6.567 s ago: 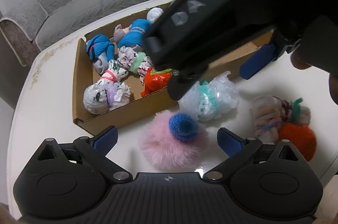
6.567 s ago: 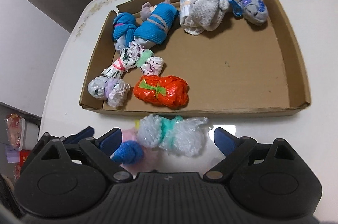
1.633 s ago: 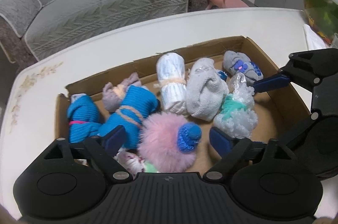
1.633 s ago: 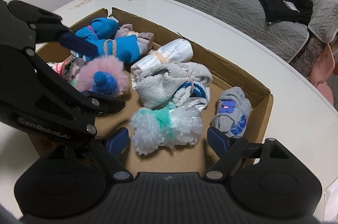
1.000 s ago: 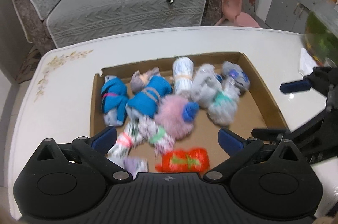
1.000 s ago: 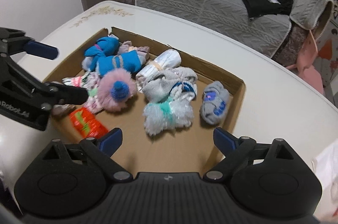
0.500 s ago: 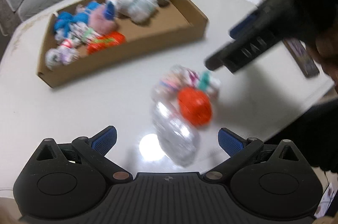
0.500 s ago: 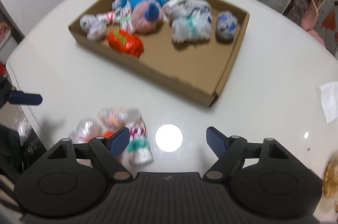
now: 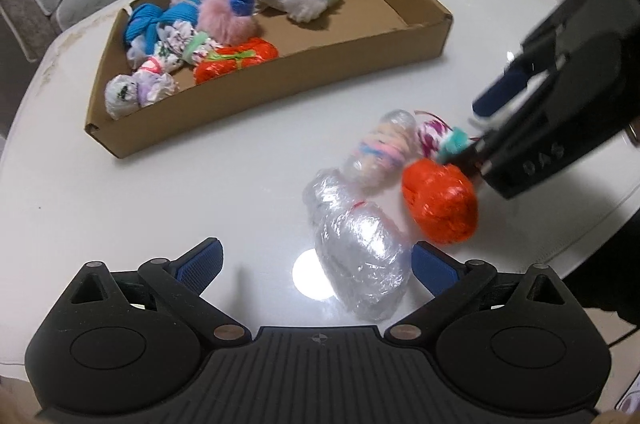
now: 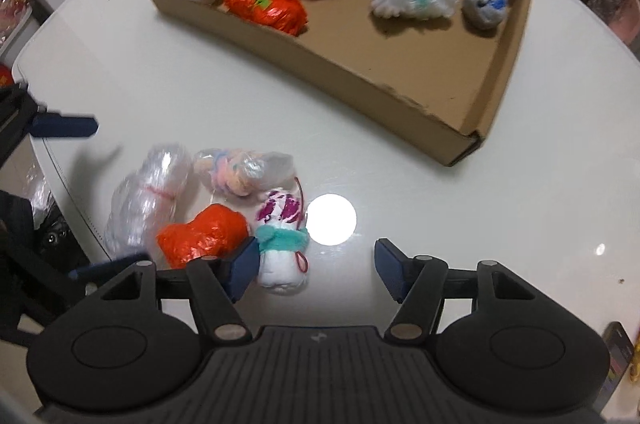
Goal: Organize objects
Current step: 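Grasp the clear plastic roll with the left gripper while the right grasps the white teal-tied roll, then carry both rolls into the tray and open both grippers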
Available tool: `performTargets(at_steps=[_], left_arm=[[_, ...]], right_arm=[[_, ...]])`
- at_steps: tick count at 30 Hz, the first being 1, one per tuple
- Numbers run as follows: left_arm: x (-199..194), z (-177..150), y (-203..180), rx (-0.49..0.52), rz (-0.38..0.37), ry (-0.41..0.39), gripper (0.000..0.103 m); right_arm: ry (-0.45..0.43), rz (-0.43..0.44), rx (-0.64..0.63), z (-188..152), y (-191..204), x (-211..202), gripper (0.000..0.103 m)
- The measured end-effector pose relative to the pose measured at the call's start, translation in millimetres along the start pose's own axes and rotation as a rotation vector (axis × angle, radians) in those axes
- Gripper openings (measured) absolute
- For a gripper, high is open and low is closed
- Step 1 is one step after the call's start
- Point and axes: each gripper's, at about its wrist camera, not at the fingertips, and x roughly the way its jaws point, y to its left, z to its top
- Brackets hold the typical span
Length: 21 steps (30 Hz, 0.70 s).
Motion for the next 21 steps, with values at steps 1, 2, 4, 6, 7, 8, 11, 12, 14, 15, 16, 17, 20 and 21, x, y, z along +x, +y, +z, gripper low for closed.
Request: performTargets(at_steps=[1, 2, 4, 6, 7, 8, 11, 12, 14, 15, 16, 17, 20, 21], left_arm=[[0, 1, 1, -0.003, -0.002, -0.006, 0.101], [1, 3, 0, 0.001, 0.000, -0.012, 0.101], [6, 6, -1, 0.000, -0.004, -0.014, 0.097], [10, 9, 1, -0.025, -0.021, -0.007, 0.084], [12, 10, 1, -0.028, -0.026, -0.004, 0.077], [14, 10, 0, -0.024, -0.025, 0.000, 0.063], [17, 11, 4, -0.045, -0.040, 0.008, 0.049], [17, 10, 4, -0.041, -0.042, 0.004, 0.047], [17, 11, 4, -0.022, -0.035, -0.002, 0.044], [16, 12, 6, -0.027, -0.035, -0.007, 0.042], [15, 13, 7, -0.032, -0.032, -0.014, 0.042], [13, 14, 9, -0.032, -0.031, -0.020, 0.042], [14, 16, 15, -0.044, -0.026, -0.023, 0.042], [17, 16, 18, -0.053, -0.022, -0.019, 0.041]], right_arm=[[0.010, 0.001, -0.005, 0, 1, 3, 0.044], [0.021, 0.005, -0.008, 0, 1, 6, 0.042], [0.020, 0.008, -0.015, 0, 3, 6, 0.040], [0.017, 0.018, -0.009, 1, 2, 6, 0.034], [0.016, 0.017, -0.008, 1, 1, 6, 0.027], [0.016, 0.016, -0.008, 0, 1, 6, 0.027], [0.018, 0.020, -0.007, -1, -1, 6, 0.027], [0.018, 0.019, -0.007, -2, -2, 6, 0.026], [0.016, 0.019, -0.007, -2, -2, 6, 0.026], [0.014, 0.020, -0.007, -3, -3, 5, 0.026], [0.009, 0.021, -0.005, -3, -3, 4, 0.026], [0.002, 0.024, -0.001, -3, -4, 2, 0.026], [-0.009, 0.025, 0.008, -5, -8, 0, 0.026], [-0.009, 0.021, 0.011, -5, -9, 0, 0.026]])
